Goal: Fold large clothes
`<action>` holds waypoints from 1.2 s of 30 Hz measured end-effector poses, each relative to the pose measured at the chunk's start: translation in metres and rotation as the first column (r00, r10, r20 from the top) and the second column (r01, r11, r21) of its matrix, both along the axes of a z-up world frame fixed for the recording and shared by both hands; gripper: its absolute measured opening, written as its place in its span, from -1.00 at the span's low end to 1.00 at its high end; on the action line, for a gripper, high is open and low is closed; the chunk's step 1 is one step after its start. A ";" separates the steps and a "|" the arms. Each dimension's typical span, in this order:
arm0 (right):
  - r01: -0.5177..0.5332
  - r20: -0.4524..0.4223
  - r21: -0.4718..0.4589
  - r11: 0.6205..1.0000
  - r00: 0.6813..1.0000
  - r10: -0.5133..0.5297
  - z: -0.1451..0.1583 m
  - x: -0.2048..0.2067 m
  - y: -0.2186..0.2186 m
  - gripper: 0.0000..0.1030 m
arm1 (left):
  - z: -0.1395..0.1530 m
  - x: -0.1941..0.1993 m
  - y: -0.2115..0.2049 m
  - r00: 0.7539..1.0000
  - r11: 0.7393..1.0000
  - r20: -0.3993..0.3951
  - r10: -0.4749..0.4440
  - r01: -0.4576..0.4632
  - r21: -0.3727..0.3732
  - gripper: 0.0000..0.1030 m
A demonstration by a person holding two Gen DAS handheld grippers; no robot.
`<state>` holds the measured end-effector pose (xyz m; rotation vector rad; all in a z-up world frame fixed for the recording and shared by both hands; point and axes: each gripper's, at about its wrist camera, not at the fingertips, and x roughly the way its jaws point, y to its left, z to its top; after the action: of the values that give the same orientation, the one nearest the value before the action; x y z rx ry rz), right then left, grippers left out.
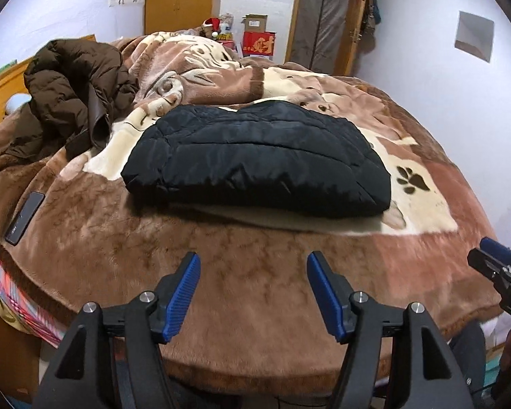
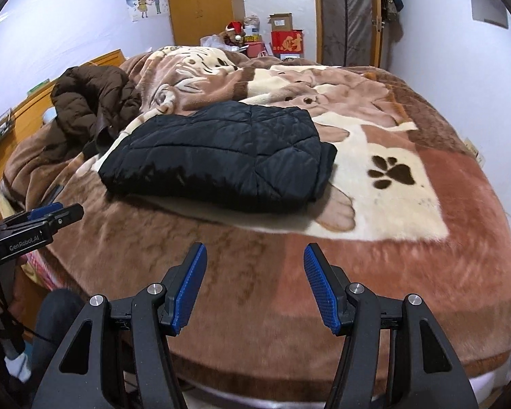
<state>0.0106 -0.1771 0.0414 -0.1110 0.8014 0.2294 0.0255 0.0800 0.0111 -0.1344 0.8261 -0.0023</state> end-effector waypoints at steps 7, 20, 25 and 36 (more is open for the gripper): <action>-0.009 0.004 -0.036 0.999 1.000 0.009 -0.004 -0.021 0.004 0.16 | -0.001 -0.021 -0.004 1.000 1.000 -0.002 -0.007 0.007 -0.008 0.30; -0.026 0.014 -0.065 0.998 1.000 0.027 0.000 -0.027 0.020 0.16 | -0.009 -0.027 -0.001 1.000 1.000 -0.023 0.007 -0.008 -0.023 0.30; -0.035 0.011 -0.069 0.997 0.999 0.036 -0.001 -0.027 0.022 0.16 | -0.011 -0.028 0.001 1.000 1.000 -0.027 0.012 -0.012 -0.019 0.30; -0.044 0.000 -0.071 0.996 0.999 0.045 -0.004 -0.027 0.025 0.16 | -0.012 -0.029 0.002 0.999 1.000 -0.030 0.015 -0.015 -0.008 0.30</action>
<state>-0.0162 -0.1516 0.0377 -0.1965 0.8060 0.2428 -0.0032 0.0818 -0.0012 -0.1487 0.8550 0.0104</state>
